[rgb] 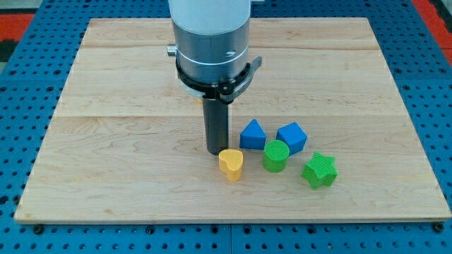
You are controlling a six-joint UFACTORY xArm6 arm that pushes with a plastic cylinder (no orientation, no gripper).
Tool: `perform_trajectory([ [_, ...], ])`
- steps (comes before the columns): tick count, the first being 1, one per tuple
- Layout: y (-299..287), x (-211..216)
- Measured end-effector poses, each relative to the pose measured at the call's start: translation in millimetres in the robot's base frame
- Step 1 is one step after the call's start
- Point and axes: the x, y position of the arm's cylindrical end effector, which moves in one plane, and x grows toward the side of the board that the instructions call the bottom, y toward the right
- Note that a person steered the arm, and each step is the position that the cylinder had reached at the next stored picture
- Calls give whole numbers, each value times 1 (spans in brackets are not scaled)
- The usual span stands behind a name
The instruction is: Push the yellow hexagon closer to the yellow heart
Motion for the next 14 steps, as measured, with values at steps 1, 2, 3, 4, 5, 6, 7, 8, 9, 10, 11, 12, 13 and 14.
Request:
perform_trajectory([
  [1, 40, 5],
  [2, 44, 21],
  [3, 11, 39],
  [4, 27, 4],
  [5, -13, -54],
  [6, 30, -93],
  [7, 11, -131],
  [8, -60, -135],
  [9, -92, -127],
  [10, -101, -130],
  [11, -74, -79],
  [12, -42, -31],
  [13, -51, -74],
  [14, -95, -106],
])
